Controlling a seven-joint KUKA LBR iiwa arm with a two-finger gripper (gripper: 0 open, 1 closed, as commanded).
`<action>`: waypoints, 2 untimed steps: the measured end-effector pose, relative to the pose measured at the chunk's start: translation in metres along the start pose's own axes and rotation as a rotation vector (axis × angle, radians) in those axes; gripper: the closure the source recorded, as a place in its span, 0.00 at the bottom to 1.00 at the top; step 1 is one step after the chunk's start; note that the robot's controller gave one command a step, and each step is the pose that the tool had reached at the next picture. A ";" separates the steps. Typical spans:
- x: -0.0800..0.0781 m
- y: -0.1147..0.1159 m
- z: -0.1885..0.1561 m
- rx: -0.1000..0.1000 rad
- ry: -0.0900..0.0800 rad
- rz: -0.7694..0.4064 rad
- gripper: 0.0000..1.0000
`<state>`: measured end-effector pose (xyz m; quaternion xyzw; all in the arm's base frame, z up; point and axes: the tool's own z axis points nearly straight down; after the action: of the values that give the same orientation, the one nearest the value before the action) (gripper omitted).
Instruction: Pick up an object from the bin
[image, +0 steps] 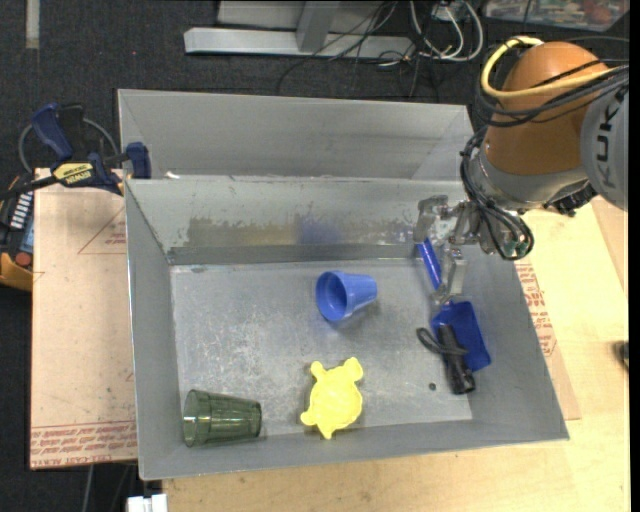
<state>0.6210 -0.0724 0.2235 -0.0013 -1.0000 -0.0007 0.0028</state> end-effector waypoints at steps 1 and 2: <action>-0.001 0.001 -0.005 0.001 -0.008 -0.003 0.00; -0.012 0.069 0.114 0.000 -0.007 -0.182 0.00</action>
Offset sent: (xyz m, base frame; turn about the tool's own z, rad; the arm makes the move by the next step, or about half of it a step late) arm 0.0133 0.0912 -0.1535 -0.2424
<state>0.6328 -0.0029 0.1096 0.0896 -0.9960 -0.0010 -0.0009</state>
